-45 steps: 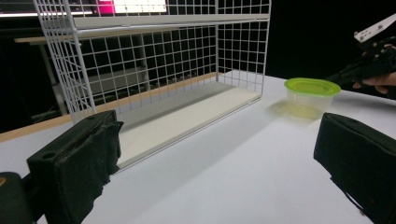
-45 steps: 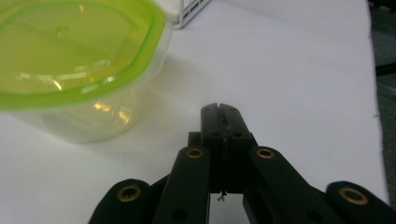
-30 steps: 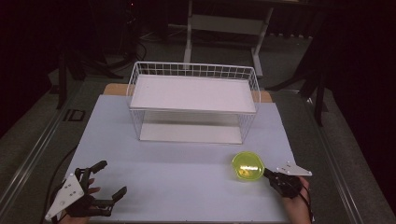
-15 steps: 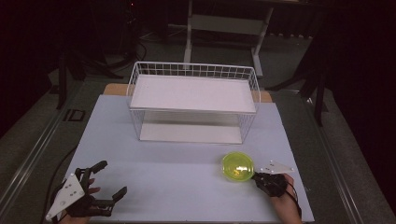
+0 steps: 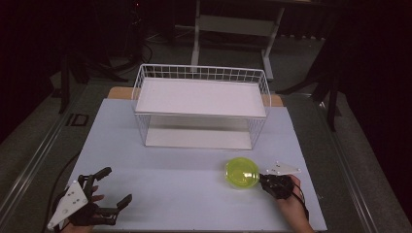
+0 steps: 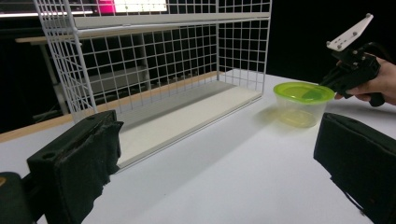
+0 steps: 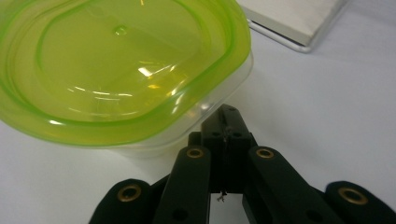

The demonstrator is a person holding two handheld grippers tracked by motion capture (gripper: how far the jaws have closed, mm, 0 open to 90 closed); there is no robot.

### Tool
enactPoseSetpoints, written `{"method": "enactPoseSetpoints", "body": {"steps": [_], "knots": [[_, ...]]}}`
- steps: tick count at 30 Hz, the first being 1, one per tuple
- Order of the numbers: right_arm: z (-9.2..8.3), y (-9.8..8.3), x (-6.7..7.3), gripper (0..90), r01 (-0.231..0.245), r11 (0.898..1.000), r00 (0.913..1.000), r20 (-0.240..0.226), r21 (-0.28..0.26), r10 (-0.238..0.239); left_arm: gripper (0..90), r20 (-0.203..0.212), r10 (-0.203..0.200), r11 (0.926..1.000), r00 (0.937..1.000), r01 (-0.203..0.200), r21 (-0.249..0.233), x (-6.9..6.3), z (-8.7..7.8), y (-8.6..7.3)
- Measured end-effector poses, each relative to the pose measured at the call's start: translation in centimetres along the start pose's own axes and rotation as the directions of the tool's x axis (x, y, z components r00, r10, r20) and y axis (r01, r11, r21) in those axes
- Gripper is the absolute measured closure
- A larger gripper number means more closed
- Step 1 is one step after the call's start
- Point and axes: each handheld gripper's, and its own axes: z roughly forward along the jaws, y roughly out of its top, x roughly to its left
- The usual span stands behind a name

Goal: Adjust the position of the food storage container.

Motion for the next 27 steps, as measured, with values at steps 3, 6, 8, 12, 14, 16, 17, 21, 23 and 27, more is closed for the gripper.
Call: {"method": "enactPoseSetpoints", "body": {"steps": [3,6,8,12,14,16,17,21,23,27], "knots": [[0.5,0.6,0.3,90.0,0.005,1.0,0.9999,-0.016,-0.003,-0.005,1.4,0.0,0.0,1.0,1.0,0.0,0.002,0.0,0.0,0.0],[1.2,1.0,1.0,90.0,0.028,1.0,0.9989,-0.037,0.009,-0.028,1.4,0.0,0.0,1.0,1.0,0.0,0.002,0.0,0.0,0.0],[1.4,1.2,1.3,90.0,0.04,0.999,0.9985,-0.037,0.011,-0.039,1.4,0.0,0.001,1.0,1.0,-0.001,0.003,0.0,0.0,0.0],[2.8,2.0,2.7,90.0,0.075,0.997,0.9951,-0.067,0.031,-0.073,1.4,0.0,0.002,1.0,1.0,-0.002,0.001,0.0,0.0,0.0],[3.2,2.2,3.2,90.0,0.078,0.996,0.994,-0.08,0.032,-0.075,1.4,0.0,0.003,1.0,1.0,-0.003,0.0,0.0,0.0,0.0],[3.5,2.4,3.6,90.0,0.085,0.996,0.9924,-0.091,0.029,-0.082,1.4,-0.002,0.002,1.0,1.0,-0.002,0.0,0.0,-0.1,0.0],[3.7,2.5,3.8,90.0,0.082,0.996,0.9919,-0.099,0.029,-0.079,1.4,-0.001,-0.001,1.0,1.0,0.001,-0.001,0.1,-0.1,0.0],[4.1,3.0,4.4,90.0,0.086,0.996,0.9887,-0.126,0.027,-0.081,1.4,0.0,0.002,1.0,1.0,-0.002,-0.001,0.0,-0.1,0.0],[4.3,3.3,4.8,90.0,0.096,0.995,0.9866,-0.135,0.026,-0.092,1.4,0.0,0.002,1.0,1.0,-0.002,-0.002,0.0,-0.1,0.0],[4.7,3.8,5.5,90.0,0.103,0.994,0.9829,-0.156,0.027,-0.097,1.4,0.0,0.003,1.0,1.0,-0.003,-0.001,0.0,-0.1,0.0]]}}
